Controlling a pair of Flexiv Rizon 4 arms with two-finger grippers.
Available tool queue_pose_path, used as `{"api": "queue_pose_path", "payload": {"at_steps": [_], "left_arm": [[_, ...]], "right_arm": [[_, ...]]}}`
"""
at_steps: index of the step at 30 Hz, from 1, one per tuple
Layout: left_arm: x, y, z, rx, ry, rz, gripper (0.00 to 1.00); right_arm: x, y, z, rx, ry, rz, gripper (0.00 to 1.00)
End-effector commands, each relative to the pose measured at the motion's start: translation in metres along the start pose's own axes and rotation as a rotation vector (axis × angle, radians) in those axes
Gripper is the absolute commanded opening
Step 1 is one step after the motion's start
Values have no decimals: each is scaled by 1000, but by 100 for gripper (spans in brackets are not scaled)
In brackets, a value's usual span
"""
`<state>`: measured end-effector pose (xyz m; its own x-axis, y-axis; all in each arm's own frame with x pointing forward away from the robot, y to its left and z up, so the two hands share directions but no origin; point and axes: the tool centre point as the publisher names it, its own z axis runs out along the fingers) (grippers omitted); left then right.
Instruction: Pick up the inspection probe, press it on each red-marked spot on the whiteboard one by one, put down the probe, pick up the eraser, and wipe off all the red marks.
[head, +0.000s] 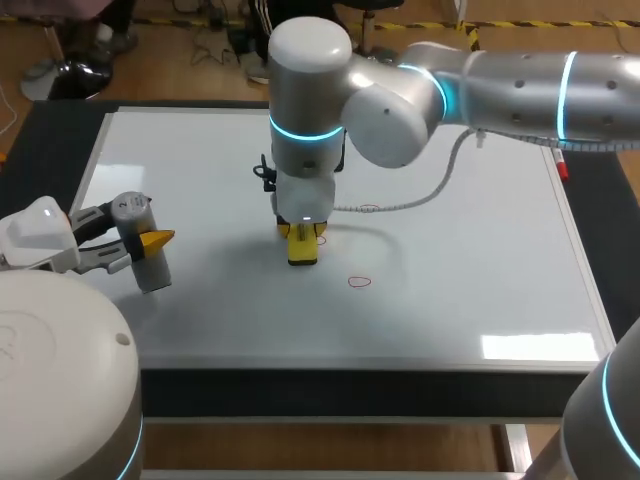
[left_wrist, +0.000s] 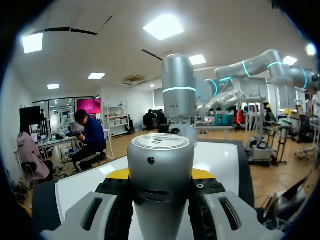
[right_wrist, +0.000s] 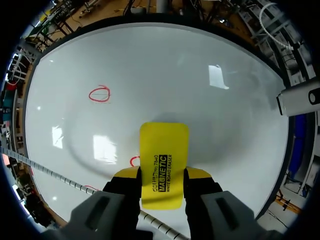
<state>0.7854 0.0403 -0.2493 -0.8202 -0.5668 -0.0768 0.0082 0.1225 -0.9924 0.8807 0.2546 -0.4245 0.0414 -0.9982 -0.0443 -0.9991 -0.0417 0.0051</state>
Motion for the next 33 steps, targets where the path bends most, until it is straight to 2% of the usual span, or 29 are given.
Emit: {"api": "queue_pose_path", "payload": {"at_steps": [1, 6, 18, 29, 33], "left_arm": [[0, 0, 0, 3, -2, 1, 0], [0, 0, 0, 3, -2, 1, 0], [0, 0, 0, 3, -2, 1, 0], [0, 0, 0, 3, -2, 1, 0], [0, 0, 0, 3, -2, 1, 0]], "right_arm": [[2, -6, 6, -9, -7, 5, 0], [9, -9, 9, -18, -8, 21, 0], [40, -16, 8, -10, 12, 71, 0], [61, -16, 1, 11, 40, 90, 0], [63, -16, -10, 28, 42, 86, 0]]}}
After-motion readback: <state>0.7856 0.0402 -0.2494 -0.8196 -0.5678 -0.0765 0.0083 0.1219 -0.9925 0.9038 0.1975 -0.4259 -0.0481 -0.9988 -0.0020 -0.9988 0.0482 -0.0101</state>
